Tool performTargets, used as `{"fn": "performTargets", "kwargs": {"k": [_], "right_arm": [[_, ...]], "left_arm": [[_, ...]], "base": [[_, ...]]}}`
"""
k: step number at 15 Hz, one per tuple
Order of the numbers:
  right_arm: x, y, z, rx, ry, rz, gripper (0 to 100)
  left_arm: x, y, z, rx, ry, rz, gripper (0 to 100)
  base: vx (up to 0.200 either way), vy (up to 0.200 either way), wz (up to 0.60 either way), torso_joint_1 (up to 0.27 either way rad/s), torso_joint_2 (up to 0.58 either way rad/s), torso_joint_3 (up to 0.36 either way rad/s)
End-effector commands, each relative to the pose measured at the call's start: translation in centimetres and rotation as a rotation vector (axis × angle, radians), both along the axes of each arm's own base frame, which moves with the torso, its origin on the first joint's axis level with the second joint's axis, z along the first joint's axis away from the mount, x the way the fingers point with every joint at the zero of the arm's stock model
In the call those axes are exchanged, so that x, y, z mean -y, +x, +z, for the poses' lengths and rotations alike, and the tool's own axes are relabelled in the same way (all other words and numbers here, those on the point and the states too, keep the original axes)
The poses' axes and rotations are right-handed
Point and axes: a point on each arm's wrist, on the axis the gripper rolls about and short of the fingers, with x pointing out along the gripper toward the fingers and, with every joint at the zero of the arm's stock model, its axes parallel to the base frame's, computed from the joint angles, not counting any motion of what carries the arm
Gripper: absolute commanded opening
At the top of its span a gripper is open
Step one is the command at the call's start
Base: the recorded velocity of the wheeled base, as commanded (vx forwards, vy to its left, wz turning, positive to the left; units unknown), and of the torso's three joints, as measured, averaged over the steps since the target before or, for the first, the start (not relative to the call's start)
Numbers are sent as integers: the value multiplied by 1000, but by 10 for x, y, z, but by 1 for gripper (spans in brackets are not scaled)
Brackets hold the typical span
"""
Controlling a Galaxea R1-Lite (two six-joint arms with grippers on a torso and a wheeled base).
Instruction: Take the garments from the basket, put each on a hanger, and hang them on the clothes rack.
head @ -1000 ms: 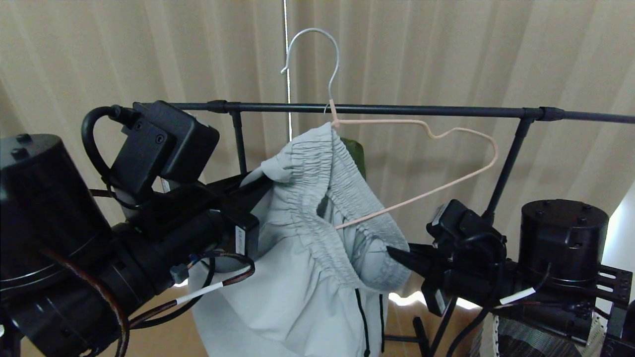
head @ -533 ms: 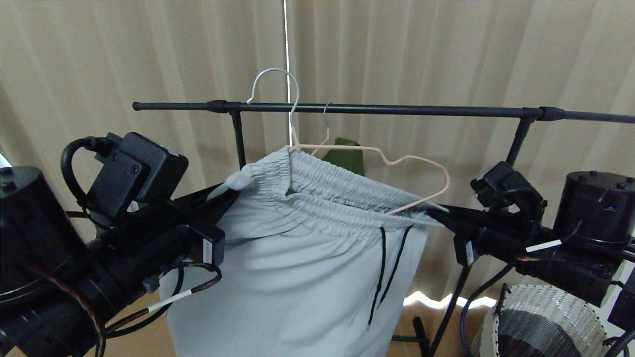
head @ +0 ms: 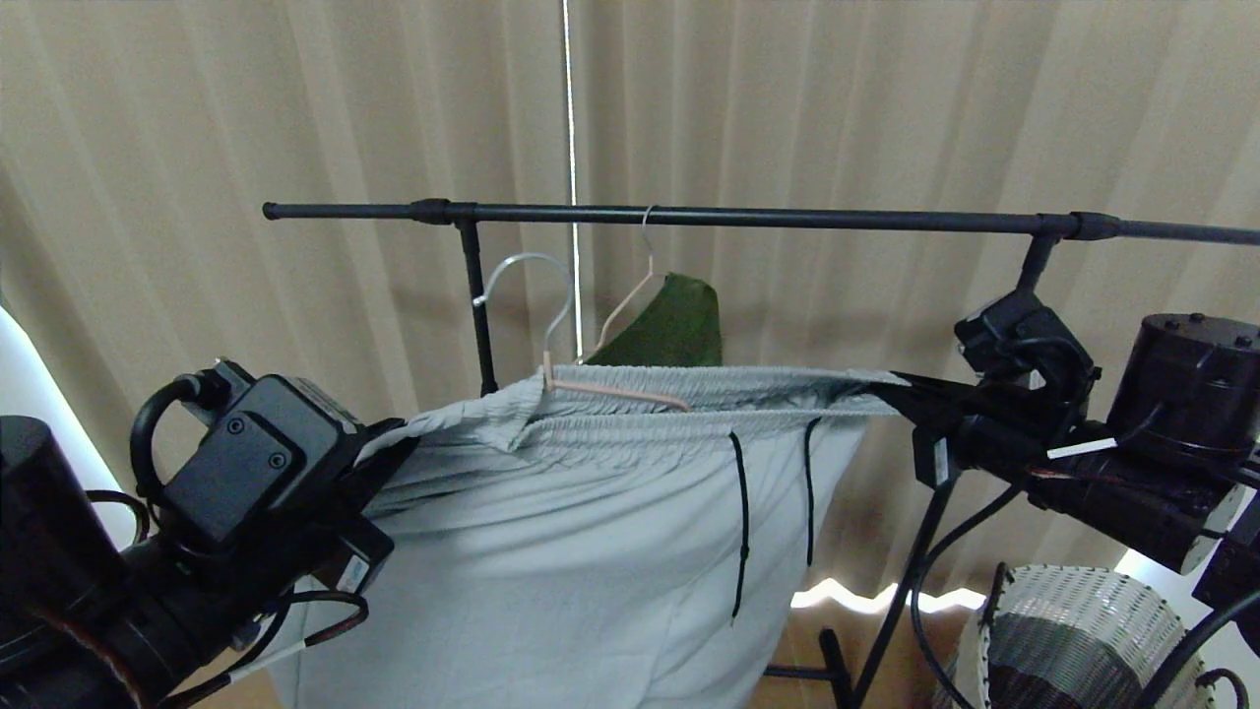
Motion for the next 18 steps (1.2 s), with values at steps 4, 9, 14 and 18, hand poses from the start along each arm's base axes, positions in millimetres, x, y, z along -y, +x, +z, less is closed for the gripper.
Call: {"fn": "performTargets", "kwargs": {"k": [4,9,14,18], "right_arm": [[-7,3,4,15,5,20,0],[-36,-28,3,10,6,175,0],[-49,-36,9,56,33,253,0],[-49,-39,4,46,27,262,100]], "left_arm": [[-3,-5,-5,-13,10,0,0],[8,6,-1,-19,-54,141,0],[26,10,0,-51,-199,186,0],[31,16,3,-60,-275,191,0]], "base": [[0,0,0,0,0,0],[0,0,0,0,0,0],[0,0,0,0,0,0],[0,0,0,0,0,0]]}}
